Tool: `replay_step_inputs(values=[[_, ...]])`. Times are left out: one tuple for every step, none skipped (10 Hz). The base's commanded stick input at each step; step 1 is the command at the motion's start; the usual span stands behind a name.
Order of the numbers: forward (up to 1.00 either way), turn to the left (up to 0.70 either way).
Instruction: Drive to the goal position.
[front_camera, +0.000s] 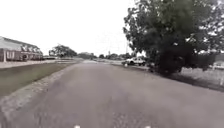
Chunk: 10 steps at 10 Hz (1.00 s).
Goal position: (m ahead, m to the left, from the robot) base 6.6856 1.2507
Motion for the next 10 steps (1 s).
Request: replay_step_inputs(values=[[0.70,0.00],[0.70,0.00],[0.70,0.00],[0.70,0.00],[0.70,0.00],[0.70,0.00],[0.70,0.00],[0.70,0.00],[0.70,0.00],[0.70,0.00]])
